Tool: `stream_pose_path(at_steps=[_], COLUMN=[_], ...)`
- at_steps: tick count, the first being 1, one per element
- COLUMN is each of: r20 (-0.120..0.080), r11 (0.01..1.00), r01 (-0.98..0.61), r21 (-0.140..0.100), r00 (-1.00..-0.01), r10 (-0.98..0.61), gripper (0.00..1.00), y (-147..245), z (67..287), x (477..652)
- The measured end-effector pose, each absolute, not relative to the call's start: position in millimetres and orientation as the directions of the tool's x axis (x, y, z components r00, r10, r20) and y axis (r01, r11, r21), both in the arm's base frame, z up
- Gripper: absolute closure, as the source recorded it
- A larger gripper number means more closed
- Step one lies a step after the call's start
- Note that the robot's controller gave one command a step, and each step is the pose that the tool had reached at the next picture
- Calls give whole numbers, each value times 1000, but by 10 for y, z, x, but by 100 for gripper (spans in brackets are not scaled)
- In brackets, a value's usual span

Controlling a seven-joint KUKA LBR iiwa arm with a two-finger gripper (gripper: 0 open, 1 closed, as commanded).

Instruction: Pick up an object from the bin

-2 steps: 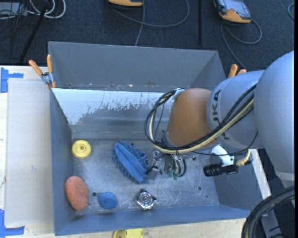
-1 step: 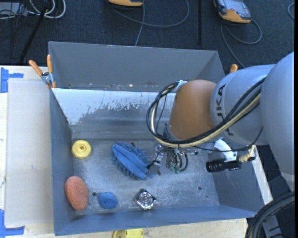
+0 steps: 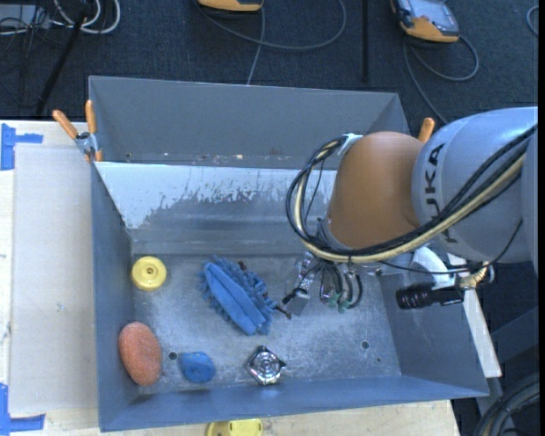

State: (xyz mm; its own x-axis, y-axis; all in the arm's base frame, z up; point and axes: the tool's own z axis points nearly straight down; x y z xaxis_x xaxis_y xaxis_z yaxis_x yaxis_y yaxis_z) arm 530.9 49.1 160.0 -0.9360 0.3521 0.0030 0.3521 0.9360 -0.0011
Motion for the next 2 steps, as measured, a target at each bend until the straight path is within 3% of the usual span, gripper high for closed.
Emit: stream_pose_path(at_steps=[1,2], r20=[-1,0], r11=[934,934], r01=[358,358], r21=[0,0], r00=[-934,-934], r10=[358,358], gripper=[0,0], y=[596,596], z=[1836,1836], x=[5313,5313])
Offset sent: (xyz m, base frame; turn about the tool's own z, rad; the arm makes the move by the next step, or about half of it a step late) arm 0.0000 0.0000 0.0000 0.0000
